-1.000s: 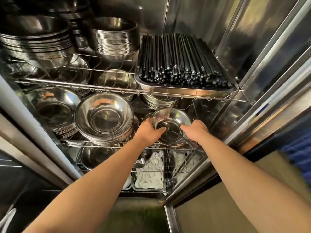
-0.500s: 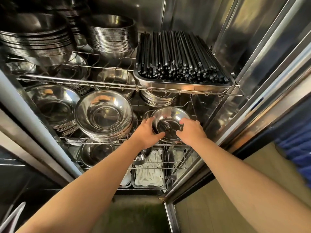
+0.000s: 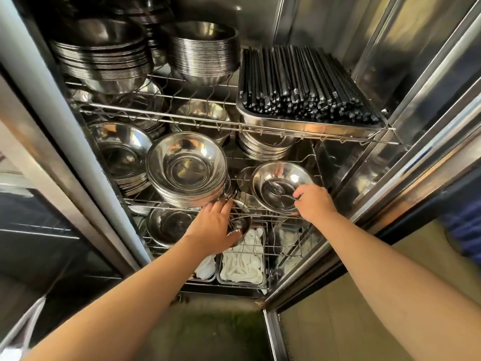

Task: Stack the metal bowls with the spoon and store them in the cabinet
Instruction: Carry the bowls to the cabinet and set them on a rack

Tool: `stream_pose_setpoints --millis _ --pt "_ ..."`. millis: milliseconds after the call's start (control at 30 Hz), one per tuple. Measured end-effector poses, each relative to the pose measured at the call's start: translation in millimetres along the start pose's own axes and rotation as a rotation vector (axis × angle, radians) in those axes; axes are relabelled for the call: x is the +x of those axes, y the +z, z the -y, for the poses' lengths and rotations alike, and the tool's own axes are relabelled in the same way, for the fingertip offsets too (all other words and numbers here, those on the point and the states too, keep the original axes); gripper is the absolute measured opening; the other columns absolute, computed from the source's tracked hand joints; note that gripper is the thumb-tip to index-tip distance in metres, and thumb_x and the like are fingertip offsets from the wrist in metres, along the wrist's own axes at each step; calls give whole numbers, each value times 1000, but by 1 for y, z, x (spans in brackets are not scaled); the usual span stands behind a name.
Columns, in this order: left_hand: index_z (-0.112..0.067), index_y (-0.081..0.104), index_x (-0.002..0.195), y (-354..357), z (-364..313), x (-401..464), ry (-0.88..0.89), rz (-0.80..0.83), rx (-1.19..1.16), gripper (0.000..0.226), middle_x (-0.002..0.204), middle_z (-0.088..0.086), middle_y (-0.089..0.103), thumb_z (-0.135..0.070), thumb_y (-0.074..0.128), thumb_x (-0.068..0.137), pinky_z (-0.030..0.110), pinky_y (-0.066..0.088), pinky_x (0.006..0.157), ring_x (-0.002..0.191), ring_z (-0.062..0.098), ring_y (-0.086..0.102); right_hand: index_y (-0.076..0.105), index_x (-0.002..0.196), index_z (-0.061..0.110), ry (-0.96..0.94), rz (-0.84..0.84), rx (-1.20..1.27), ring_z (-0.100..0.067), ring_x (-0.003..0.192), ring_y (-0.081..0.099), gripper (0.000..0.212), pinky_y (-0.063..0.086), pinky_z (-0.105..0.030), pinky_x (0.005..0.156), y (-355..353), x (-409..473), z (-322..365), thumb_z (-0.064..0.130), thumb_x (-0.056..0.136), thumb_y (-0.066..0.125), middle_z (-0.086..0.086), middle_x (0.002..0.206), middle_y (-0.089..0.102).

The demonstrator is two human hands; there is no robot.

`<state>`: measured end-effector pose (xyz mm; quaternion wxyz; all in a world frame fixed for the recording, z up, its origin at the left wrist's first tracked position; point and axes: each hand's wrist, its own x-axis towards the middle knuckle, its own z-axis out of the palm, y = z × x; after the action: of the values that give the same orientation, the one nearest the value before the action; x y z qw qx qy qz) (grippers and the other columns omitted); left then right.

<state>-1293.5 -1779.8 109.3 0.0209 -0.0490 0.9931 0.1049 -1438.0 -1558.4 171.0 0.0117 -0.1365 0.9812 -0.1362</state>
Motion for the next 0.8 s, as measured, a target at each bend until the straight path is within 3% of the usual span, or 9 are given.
stream_pose_setpoints --millis 133,433,600,667,733,800 --pt "-10 10 162 4 7 -11 -8 26 134 98 168 15 21 -69 44 92 45 14 126 153 34 19 82 94 15 -11 6 -18 -30 91 66 20 56 -34 75 0 -4 3 8 91 64 -12 96 75" --pt "-16 1 163 9 14 -20 -23 66 149 101 170 12 12 -68 48 91 47 7 127 156 36 8 81 105 16 -26 -36 65 -28 96 68 21 53 -34 84 0 -15 4 11 92 65 -9 102 77" --pt "-18 2 163 9 16 -20 -14 73 143 101 170 11 12 -67 51 90 46 7 127 156 35 9 80 110 20 -91 -10 155 -15 104 68 23 49 -28 94 -16 -34 10 16 92 65 3 108 77" --pt "-18 2 163 9 17 -20 -11 74 147 101 170 12 13 -67 51 90 46 7 127 156 35 10 79 109 20 -151 9 192 -4 93 67 23 53 -24 88 -22 -50 15 15 92 65 5 105 77" --pt "-17 3 163 9 17 -20 -8 77 149 101 170 13 15 -67 52 90 46 8 127 155 36 10 79 108 20 -204 66 209 10 79 60 21 45 -9 75 -24 -70 18 14 92 67 7 100 77" --pt "-16 3 163 9 16 -21 -7 74 154 101 169 13 15 -66 53 90 46 8 127 155 36 11 79 107 22 -219 139 209 13 78 59 19 38 -4 68 -20 -89 17 15 91 70 9 97 76"
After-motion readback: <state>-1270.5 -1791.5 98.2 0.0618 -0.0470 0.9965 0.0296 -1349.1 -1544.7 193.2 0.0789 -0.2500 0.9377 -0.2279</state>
